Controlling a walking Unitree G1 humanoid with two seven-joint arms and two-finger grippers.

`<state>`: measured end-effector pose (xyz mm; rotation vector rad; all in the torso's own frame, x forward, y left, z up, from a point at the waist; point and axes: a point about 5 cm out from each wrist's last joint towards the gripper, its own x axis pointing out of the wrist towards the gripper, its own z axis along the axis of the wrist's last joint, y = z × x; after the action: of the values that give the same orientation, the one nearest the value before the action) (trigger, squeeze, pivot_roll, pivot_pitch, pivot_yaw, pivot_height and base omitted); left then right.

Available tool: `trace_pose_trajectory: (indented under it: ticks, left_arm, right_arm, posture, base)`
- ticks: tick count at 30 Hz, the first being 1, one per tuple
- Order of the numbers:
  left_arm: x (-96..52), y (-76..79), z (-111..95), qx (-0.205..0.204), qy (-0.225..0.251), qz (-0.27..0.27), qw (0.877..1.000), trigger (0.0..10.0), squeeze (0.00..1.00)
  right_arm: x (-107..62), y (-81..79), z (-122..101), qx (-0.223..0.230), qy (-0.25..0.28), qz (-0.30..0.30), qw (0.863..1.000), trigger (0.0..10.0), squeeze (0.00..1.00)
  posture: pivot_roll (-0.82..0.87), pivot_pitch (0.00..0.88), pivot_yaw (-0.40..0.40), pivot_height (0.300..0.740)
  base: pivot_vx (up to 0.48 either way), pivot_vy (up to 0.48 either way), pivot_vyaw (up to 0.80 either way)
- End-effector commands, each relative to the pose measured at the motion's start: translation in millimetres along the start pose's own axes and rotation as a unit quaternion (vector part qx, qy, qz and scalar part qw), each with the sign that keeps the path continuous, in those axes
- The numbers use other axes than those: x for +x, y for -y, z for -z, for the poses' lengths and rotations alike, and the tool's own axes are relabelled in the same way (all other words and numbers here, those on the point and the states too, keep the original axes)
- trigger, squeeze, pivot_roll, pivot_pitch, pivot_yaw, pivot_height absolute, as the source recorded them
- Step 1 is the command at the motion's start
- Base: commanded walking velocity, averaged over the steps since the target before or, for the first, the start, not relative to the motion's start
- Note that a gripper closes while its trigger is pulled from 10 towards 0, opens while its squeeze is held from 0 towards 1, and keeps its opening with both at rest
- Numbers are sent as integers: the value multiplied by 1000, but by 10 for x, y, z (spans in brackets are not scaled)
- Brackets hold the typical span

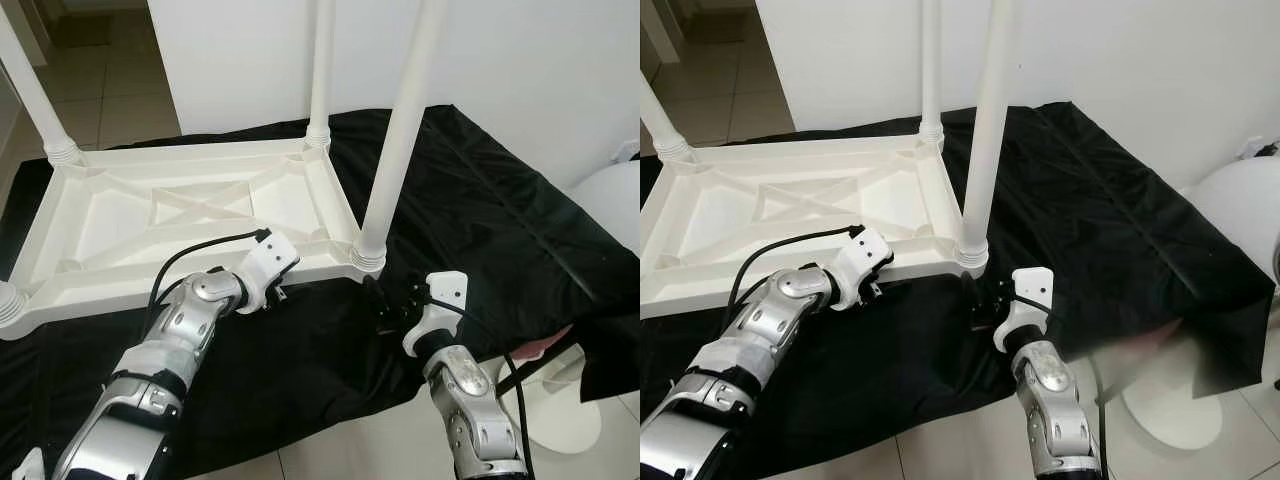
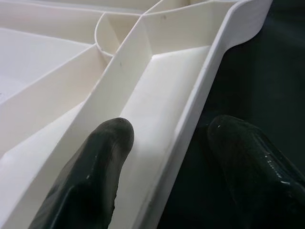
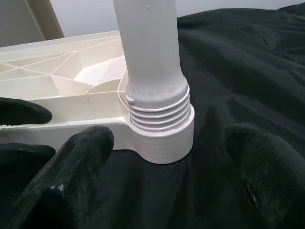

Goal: Building children table

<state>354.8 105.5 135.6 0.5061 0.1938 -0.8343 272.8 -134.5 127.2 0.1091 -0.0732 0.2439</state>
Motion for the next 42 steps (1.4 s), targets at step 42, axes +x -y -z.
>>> trace_pose_trajectory:
  ticks: [42]
  left_arm:
    - [-1226, 468, 484, 68, -79, 260, 960, 10000, 0]
  right_arm:
    - [-268, 185, 81, -41, -53, -170, 983, 10000, 0]
  posture:
    - [-29, 68, 12, 740]
  base:
    - [0, 0, 0]
